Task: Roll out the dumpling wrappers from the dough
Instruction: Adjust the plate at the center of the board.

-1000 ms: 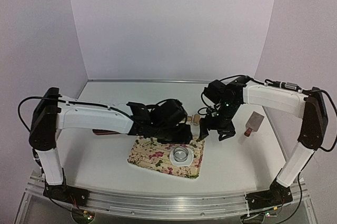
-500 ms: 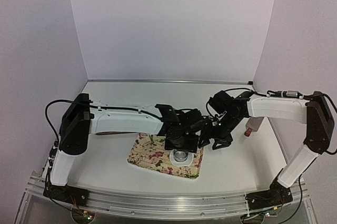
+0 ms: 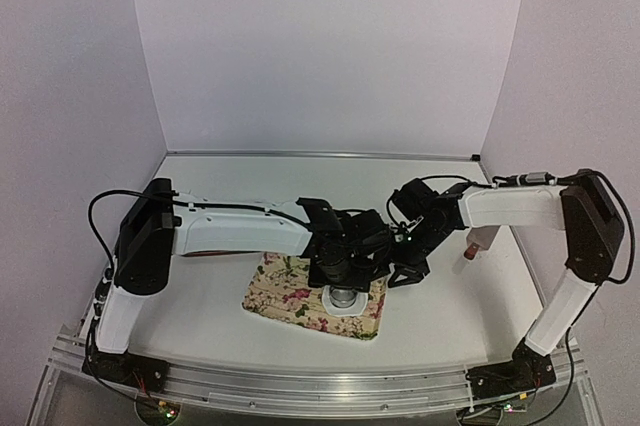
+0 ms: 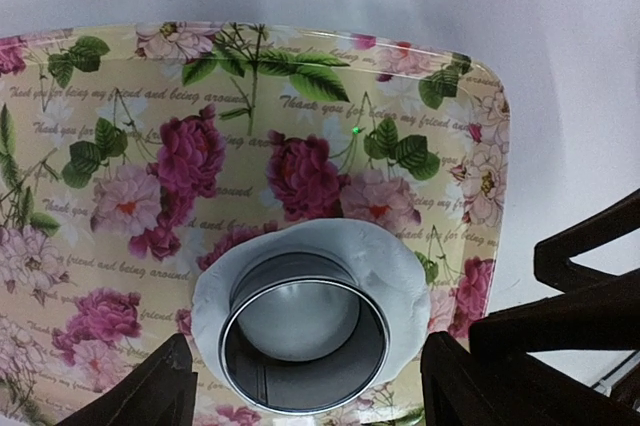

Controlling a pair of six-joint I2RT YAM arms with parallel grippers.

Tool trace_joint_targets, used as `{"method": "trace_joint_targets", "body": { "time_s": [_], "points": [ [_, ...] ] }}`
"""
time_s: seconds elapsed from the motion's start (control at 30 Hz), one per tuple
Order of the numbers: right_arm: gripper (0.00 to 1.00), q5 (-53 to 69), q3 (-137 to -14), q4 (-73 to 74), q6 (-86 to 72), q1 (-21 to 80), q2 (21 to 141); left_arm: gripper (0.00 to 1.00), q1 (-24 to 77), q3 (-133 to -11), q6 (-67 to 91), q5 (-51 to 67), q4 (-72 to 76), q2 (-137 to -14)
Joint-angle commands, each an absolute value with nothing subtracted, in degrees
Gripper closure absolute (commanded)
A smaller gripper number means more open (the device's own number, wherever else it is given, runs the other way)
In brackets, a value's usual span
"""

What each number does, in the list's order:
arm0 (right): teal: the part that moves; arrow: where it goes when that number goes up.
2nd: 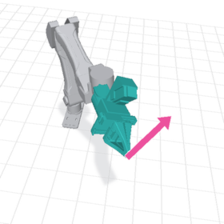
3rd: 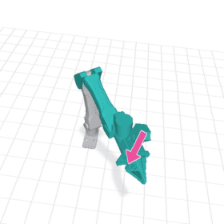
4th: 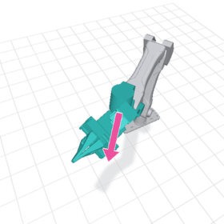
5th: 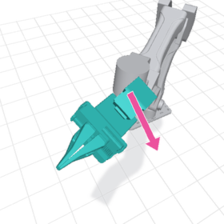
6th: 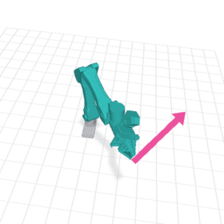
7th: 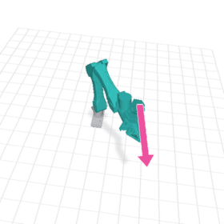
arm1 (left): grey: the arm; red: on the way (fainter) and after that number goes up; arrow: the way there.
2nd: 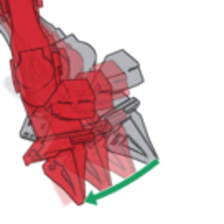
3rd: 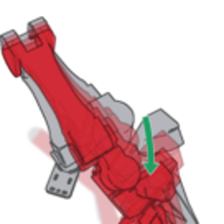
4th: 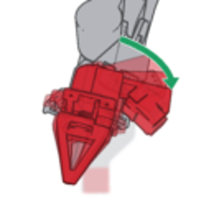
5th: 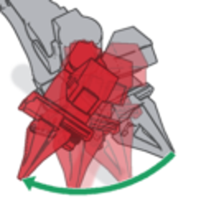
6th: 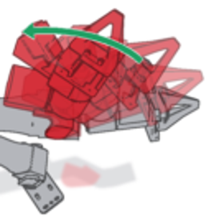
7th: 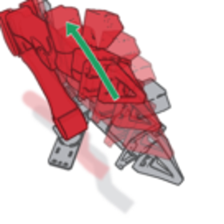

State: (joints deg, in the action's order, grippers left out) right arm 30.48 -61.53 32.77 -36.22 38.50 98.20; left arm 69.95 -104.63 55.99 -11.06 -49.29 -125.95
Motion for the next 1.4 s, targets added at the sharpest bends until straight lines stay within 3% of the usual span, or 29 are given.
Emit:
{"method": "trace_joint_targets", "body": {
  "time_s": [0.0,0.5,0.8,1.0,1.37],
  "points": [
    [0.6,33.3,-61.2,28.8,-37.9,38.3,100.4,0.24,68.5,-102.1,56.1,-9.1,-46.1,-124.8],
    [0.73,36.5,-61.4,24.6,-40.7,38.2,106.8,0.32,67.6,-101.6,53.5,-7.5,-45.1,-126.2],
    [0.84,37.7,-61.4,23.3,-41.6,38.2,109.5,0.26,67.7,-100.4,52.2,-6.7,-43.1,-125.3],
    [0.99,39.6,-61.5,22.5,-42.1,38.2,110.7,0.26,67.7,-102.7,51.9,-6.5,-46.1,-127.7],
    [1.0,39.2,-60.2,22.4,-42.4,38.2,109.0,0.35,67.6,-103.0,52.5,-7.2,-48.6,-128.9]
  ]
}}
